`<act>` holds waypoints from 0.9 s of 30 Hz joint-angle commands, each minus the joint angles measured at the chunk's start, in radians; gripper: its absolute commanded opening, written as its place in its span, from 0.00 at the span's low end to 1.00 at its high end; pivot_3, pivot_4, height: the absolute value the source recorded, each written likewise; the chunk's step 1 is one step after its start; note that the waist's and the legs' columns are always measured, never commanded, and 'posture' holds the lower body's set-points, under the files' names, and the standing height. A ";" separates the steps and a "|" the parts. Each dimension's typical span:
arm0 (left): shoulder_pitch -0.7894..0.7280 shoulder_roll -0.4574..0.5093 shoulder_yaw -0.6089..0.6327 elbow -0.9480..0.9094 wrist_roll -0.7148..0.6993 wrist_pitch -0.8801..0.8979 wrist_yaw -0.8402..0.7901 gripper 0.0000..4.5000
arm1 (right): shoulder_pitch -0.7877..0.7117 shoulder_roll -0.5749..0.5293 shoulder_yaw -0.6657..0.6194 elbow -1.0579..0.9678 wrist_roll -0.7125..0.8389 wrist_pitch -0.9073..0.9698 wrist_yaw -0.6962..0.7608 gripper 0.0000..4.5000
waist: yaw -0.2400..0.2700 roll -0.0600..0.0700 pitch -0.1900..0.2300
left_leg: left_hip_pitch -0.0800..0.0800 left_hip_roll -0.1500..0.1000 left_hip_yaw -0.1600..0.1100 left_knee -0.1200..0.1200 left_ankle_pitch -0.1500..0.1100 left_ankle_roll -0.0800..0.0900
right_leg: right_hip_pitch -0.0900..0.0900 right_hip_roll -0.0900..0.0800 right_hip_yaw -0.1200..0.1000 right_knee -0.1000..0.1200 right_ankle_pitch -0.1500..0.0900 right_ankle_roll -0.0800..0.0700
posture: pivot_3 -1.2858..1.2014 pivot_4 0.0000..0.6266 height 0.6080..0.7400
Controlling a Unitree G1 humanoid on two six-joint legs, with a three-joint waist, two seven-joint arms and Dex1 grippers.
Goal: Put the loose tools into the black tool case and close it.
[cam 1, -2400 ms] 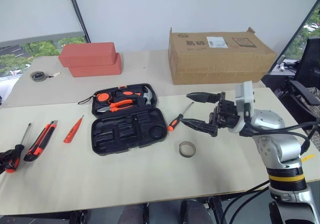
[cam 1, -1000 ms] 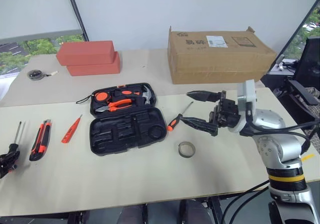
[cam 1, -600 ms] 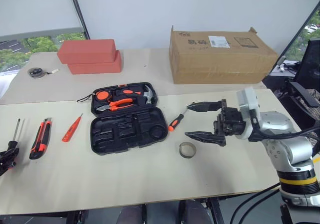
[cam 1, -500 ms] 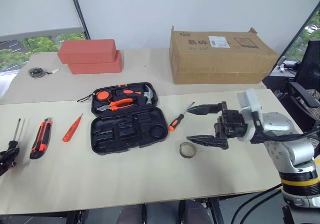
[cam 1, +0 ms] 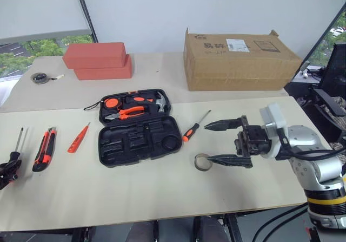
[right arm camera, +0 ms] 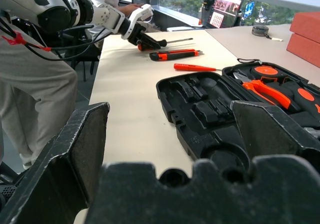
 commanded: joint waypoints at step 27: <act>-0.206 -0.124 -0.287 -0.411 0.027 -0.104 -0.218 0.23 | -0.098 0.121 -0.108 0.026 0.005 -0.094 -0.240 1.00 | -0.006 -0.019 0.001 | -0.005 -0.002 0.001 0.001 0.005 0.007 | 0.003 0.002 -0.002 0.000 0.003 -0.004 | 0.52 0.24 0.80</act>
